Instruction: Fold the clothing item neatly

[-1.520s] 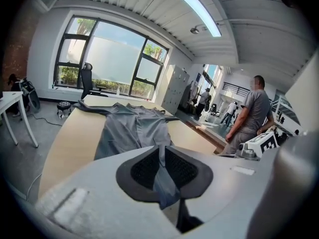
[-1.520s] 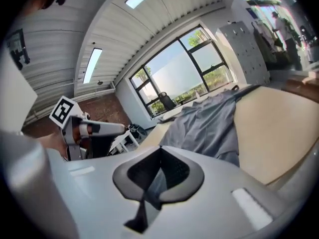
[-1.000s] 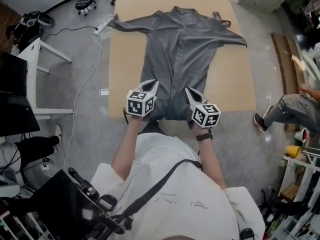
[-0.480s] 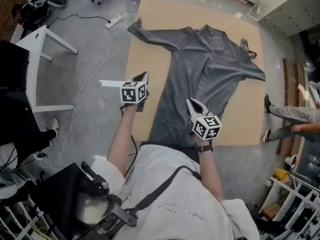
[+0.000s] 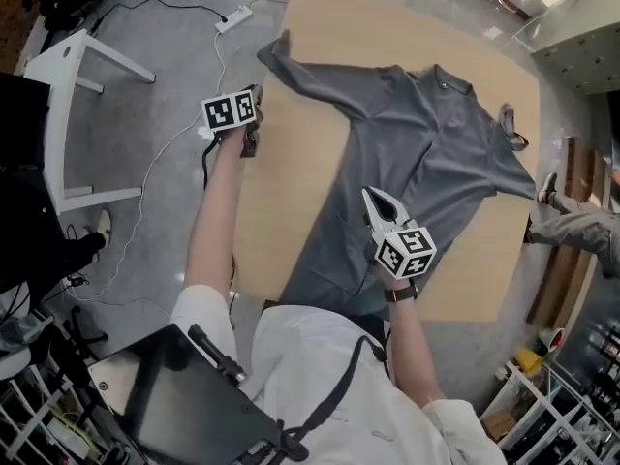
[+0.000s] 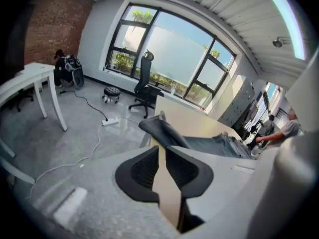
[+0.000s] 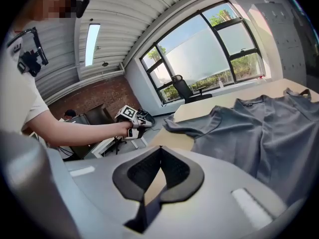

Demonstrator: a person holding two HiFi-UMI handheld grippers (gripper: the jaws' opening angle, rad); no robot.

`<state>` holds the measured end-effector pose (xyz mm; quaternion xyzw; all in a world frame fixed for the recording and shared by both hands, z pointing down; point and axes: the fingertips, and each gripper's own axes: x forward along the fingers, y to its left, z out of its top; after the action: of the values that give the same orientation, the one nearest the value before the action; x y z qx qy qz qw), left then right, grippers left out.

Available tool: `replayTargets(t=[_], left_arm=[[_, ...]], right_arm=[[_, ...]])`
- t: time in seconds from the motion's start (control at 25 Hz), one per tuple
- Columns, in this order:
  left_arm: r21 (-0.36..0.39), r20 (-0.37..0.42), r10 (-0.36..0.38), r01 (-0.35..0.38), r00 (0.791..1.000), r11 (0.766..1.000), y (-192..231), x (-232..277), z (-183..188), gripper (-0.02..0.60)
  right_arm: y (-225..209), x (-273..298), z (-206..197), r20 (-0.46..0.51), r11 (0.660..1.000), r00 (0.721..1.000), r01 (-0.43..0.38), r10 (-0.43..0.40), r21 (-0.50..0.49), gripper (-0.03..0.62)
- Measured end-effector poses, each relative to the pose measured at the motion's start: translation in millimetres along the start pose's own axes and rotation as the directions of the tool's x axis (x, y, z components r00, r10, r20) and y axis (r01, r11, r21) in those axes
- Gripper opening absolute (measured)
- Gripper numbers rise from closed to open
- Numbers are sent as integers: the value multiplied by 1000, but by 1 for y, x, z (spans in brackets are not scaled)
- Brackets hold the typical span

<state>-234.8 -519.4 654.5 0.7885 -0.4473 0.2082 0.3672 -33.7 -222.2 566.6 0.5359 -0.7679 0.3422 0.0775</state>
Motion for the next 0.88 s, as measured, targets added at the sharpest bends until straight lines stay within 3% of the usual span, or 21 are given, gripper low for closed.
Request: replayTargets(t=[0.12, 0.2, 0.28, 0.36, 0.48, 0.56, 0.64, 0.72, 0.76, 0.88], left_arm=[[-114, -13, -73, 71, 997, 991, -5, 42, 5, 89], [-191, 23, -129, 131, 991, 973, -1, 65, 16, 153], [-302, 80, -152, 170, 985, 938, 15, 80, 28, 210], [-413, 123, -131, 171, 984, 895, 34, 93, 38, 210], [-517, 100, -98, 136, 990, 845, 54, 115, 37, 210], [-576, 70, -122, 141, 990, 805, 59, 127, 30, 210], [-595, 56, -199, 193, 978, 780, 54, 134, 30, 206], [-594, 75, -244, 240, 967, 768, 49, 131, 35, 132], [-605, 104, -245, 257, 964, 754, 51, 126, 39, 49], [-648, 250, -225, 336, 942, 684, 59, 96, 55, 40]], right_arm=[[-15, 8, 4, -33, 999, 999, -36, 35, -22, 0], [-21, 14, 2, -36, 999, 998, -48, 47, -17, 0], [-28, 19, -5, -37, 998, 998, -56, 57, 25, 0], [-41, 20, -13, -47, 997, 998, -44, 47, 70, 0], [-56, 18, -15, -61, 997, 998, -21, 26, 81, 0], [-61, 14, -10, -57, 997, 998, -25, 29, 79, 0], [-64, 11, 0, -32, 995, 999, -33, 36, 90, 0], [-68, 8, 8, -4, 994, 999, -33, 33, 103, 0], [-69, 6, 12, 8, 994, 1000, -29, 29, 108, 0], [-68, 5, 17, 32, 993, 999, -17, 13, 116, 0]])
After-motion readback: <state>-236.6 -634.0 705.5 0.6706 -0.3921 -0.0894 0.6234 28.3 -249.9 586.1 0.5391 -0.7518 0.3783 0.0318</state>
